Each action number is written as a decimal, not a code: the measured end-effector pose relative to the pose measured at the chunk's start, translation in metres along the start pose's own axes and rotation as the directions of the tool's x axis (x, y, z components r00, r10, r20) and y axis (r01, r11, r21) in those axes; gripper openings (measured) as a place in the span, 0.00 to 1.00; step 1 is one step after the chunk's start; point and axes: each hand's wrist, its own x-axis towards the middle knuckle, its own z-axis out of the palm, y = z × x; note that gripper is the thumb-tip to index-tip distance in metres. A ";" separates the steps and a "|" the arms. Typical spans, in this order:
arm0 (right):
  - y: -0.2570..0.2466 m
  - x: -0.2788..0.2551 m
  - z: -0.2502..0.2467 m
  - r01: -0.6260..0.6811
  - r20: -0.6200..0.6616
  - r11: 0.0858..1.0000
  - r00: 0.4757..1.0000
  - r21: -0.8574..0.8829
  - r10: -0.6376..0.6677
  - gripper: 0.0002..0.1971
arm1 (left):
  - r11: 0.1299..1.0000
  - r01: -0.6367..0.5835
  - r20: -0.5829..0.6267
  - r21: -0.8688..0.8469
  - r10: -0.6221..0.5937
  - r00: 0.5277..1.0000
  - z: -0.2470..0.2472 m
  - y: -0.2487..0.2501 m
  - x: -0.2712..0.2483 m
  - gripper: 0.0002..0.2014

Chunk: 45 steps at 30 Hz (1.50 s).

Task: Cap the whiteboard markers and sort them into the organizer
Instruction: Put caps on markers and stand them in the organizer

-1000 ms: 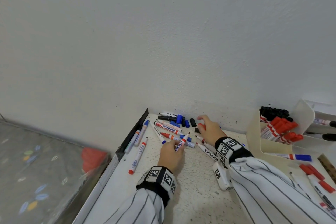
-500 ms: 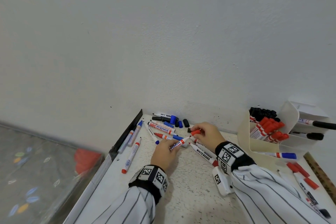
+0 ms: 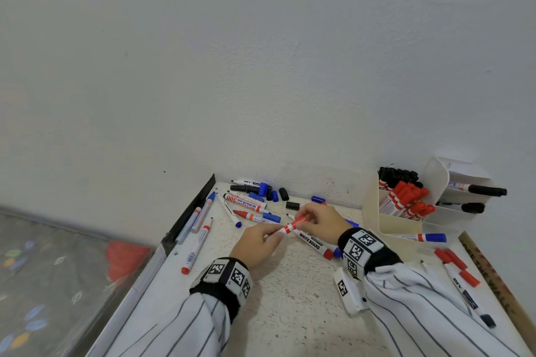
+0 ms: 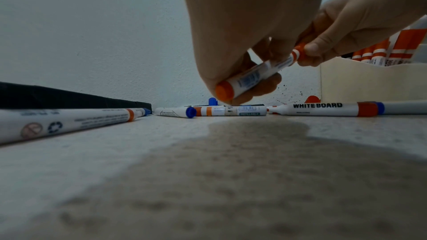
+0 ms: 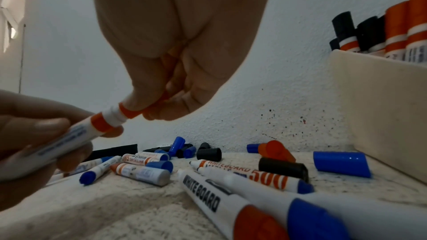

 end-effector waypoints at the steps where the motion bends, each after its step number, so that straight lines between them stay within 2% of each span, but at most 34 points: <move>1: -0.002 -0.001 0.001 -0.023 -0.002 1.000 1.000 -0.014 0.023 0.07 | 1.000 -0.022 -0.011 0.013 0.023 1.000 -0.001 0.002 -0.002 0.16; 3: -0.004 -0.002 0.003 -0.076 -0.040 0.996 0.996 -0.042 0.074 0.19 | 0.998 -0.057 -0.052 0.039 0.059 0.997 -0.003 0.006 -0.004 0.16; 4: -0.007 -0.003 0.004 -0.093 -0.074 0.995 0.993 -0.042 0.090 0.22 | 0.996 -0.068 -0.076 0.058 0.073 0.994 -0.003 0.009 -0.005 0.15; 8: -0.020 -0.006 0.008 -0.124 -0.170 0.988 0.976 0.091 0.138 0.24 | 0.933 -0.101 -0.155 0.346 0.163 0.974 -0.004 0.020 -0.011 0.16; 10: -0.027 -0.007 0.010 -0.093 -0.217 0.984 0.968 0.149 0.124 0.23 | 0.918 -0.110 -0.158 0.380 0.182 0.971 -0.005 0.026 -0.014 0.16; 12: -0.032 -0.010 0.011 -0.047 -0.259 0.983 0.961 0.176 0.092 0.22 | 0.966 -0.121 -0.107 0.230 0.149 0.983 -0.008 0.035 -0.015 0.15; 14: -0.035 -0.013 0.013 0.006 -0.288 0.981 0.956 0.195 0.051 0.21 | 1.000 -0.028 -0.009 0.000 0.028 1.000 -0.014 0.043 -0.015 0.15; 15: -0.035 -0.014 0.014 0.037 -0.299 0.978 0.954 0.207 0.028 0.21 | 0.988 0.062 0.072 -0.142 -0.052 0.996 -0.018 0.047 -0.016 0.15; 17: -0.036 -0.018 0.014 0.092 -0.314 0.970 0.949 0.224 -0.018 0.21 | 0.892 0.242 0.268 -0.381 -0.144 0.953 -0.025 0.050 -0.019 0.15; 19: -0.037 -0.022 0.013 0.128 -0.302 0.963 0.952 0.237 -0.052 0.21 | 0.818 0.337 0.390 -0.465 -0.152 0.908 -0.028 0.048 -0.019 0.16; 21: -0.036 -0.022 0.010 0.134 -0.273 0.964 0.960 0.230 -0.069 0.20 | 0.813 0.343 0.409 -0.470 -0.143 0.901 -0.028 0.047 -0.015 0.16; 23: -0.031 -0.020 0.002 0.130 -0.244 0.976 0.966 0.176 -0.085 0.17 | 0.878 0.265 0.341 -0.399 -0.126 0.931 -0.026 0.047 -0.008 0.15; 25: -0.026 -0.019 -0.011 0.111 -0.230 0.986 0.970 0.122 -0.081 0.14 | 0.962 0.185 0.284 -0.200 -0.124 0.951 -0.028 0.046 0.003 0.18; 27: -0.020 -0.019 -0.029 0.088 -0.283 0.986 0.958 0.143 -0.044 0.10 | 0.980 0.197 0.229 0.041 -0.201 0.953 -0.032 0.036 0.015 0.24; 30: -0.009 -0.026 -0.067 0.104 -0.484 0.977 0.875 0.188 0.000 0.05 | 0.921 0.231 0.147 0.313 -0.288 0.946 -0.039 0.015 0.032 0.24; 32: 0.000 -0.033 -0.096 0.103 -0.609 0.977 0.792 0.185 0.032 0.06 | 0.820 0.218 0.121 0.529 -0.327 0.937 -0.043 0.000 0.044 0.22; 34: 0.011 -0.041 -0.121 0.045 -0.691 0.992 0.721 0.120 0.051 0.08 | 0.707 0.237 0.073 0.667 -0.378 0.923 -0.047 -0.016 0.056 0.23; 36: 0.021 -0.048 -0.140 -0.042 -0.741 0.999 0.669 0.033 0.052 0.08 | 0.635 0.228 0.068 0.738 -0.405 0.912 -0.048 -0.027 0.066 0.25; 38: 0.028 -0.054 -0.150 -0.111 -0.736 0.994 0.672 0.003 0.077 0.07 | 0.590 0.198 0.090 0.783 -0.423 0.902 -0.047 -0.032 0.070 0.25; 40: 0.034 -0.057 -0.152 -0.158 -0.700 0.987 0.707 -0.015 0.102 0.08 | 0.567 0.161 0.114 0.808 -0.419 0.901 -0.048 -0.035 0.070 0.25; 43: 0.039 -0.059 -0.147 -0.248 -0.655 0.959 0.749 -0.135 0.102 0.10 | 0.557 0.149 0.070 0.817 -0.351 0.934 -0.050 -0.034 0.064 0.22; 45: 0.043 -0.057 -0.142 -0.263 -0.636 0.959 0.760 -0.109 0.136 0.12 | 0.541 0.160 0.025 0.826 -0.319 0.948 -0.052 -0.034 0.060 0.22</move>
